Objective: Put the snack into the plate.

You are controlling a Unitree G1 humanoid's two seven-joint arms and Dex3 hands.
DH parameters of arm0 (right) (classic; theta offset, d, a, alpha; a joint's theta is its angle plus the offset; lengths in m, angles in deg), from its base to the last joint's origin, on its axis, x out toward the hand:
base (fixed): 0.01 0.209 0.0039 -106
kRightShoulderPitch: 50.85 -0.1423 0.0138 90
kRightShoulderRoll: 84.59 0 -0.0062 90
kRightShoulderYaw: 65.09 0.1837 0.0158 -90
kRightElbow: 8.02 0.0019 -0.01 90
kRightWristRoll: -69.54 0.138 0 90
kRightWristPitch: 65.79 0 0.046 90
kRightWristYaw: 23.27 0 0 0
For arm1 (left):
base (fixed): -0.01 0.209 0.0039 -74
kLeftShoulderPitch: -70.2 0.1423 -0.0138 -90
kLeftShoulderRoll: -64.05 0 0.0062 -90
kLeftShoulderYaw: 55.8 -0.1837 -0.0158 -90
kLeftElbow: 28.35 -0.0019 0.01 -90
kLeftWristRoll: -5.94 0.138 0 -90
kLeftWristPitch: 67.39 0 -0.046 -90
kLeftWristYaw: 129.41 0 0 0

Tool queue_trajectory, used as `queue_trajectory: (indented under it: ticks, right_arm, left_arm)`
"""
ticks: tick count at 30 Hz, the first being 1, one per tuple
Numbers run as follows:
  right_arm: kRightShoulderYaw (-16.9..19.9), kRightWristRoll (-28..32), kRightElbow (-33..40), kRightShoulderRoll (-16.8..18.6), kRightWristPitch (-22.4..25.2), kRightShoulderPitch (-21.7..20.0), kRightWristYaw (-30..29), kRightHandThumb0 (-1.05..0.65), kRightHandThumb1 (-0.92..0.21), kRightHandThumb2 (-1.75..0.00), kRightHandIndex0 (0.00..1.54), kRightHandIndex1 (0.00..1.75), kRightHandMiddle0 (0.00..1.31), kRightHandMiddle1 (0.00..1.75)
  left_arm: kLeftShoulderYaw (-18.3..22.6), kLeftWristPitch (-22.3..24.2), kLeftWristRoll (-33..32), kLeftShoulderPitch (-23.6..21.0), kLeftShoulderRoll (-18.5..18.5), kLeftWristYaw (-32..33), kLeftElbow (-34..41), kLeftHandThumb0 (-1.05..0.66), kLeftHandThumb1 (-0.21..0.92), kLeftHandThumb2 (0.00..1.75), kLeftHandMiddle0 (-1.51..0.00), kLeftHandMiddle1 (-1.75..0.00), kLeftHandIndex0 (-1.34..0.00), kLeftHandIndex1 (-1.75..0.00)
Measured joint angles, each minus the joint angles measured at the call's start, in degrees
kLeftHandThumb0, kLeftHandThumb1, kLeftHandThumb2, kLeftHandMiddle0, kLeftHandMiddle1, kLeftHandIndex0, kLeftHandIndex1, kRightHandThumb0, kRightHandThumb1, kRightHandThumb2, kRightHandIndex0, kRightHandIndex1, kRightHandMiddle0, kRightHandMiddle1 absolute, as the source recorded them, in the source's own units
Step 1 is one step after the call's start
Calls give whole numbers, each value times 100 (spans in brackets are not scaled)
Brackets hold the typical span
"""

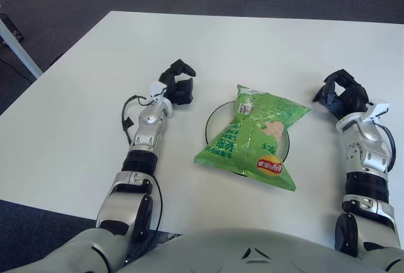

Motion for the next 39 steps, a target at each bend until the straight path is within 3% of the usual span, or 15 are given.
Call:
queue_trajectory:
  ticks: [13, 22, 39]
  right_arm:
    - [-422, -459, 463, 189, 243, 82, -652, -51, -24, -141, 128, 175, 67, 175]
    - [-495, -410, 703, 203, 743, 157, -619, -50, -26, -138, 129, 175, 66, 175]
    - [-527, -431, 795, 104, 973, 174, -539, -50, -27, -138, 132, 175, 65, 175]
  left_arm:
    - [95, -255, -112, -121, 97, -266, -281, -44, 44, 116, -110, -175, -51, -175]
    - [154, -425, -177, -178, 126, -332, -457, -44, 42, 119, -110, -175, -53, -175]
    - [158, -538, -162, -248, 125, -270, -621, -45, 39, 122, -108, -175, -55, -175]
